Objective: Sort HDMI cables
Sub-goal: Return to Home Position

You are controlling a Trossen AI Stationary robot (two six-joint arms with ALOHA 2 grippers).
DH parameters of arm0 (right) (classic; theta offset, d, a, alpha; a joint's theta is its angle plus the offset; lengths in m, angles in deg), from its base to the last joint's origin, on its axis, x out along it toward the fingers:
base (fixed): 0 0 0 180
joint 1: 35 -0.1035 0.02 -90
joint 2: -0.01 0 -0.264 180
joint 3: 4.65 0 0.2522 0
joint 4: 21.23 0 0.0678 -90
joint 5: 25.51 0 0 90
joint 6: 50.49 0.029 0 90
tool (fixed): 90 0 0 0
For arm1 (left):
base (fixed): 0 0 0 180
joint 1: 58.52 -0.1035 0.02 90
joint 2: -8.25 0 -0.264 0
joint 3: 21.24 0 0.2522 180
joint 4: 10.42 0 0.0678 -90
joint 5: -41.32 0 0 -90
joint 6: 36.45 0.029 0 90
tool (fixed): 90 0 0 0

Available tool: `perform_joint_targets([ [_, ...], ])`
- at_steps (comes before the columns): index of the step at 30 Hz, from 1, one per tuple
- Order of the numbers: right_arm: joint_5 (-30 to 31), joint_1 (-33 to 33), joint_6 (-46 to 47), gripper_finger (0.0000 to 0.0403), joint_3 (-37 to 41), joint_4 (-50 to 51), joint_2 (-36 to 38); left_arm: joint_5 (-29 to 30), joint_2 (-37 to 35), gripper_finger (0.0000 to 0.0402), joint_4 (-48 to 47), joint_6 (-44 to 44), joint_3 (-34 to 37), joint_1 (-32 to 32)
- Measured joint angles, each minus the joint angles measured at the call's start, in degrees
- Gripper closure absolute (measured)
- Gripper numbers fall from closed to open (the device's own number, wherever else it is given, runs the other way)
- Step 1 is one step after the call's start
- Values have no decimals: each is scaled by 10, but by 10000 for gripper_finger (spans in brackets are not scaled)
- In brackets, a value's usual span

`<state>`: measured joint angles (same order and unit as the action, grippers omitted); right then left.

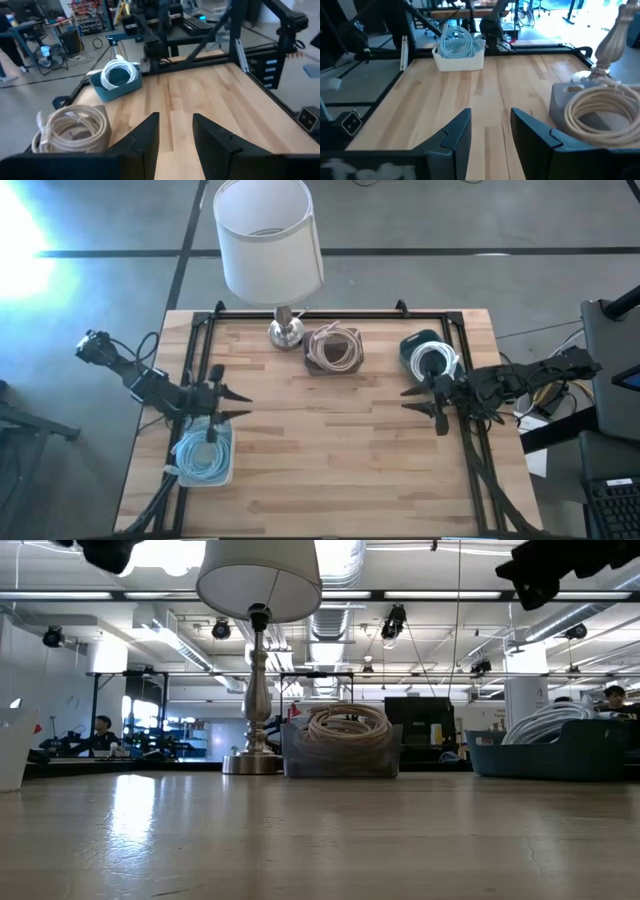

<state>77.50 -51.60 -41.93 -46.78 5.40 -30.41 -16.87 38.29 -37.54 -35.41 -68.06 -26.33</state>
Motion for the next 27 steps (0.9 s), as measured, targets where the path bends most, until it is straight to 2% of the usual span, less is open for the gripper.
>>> perform_joint_targets([
  [5, 0, 0, -2, 270, 45, -25, 37, -4, -84, 280, 75, 23, 84, -23],
  [12, -1, 0, -59, 264, 84, -56, 89, -90, -163, 280, 249, 92, 191, -65],
  [18, -2, 0, -77, 256, 108, -60, 135, -102, -197, 280, 265, 95, 237, -100],
  [27, -29, 0, -97, 246, 138, -60, 211, -115, -199, 280, 269, 84, 274, -163],
])
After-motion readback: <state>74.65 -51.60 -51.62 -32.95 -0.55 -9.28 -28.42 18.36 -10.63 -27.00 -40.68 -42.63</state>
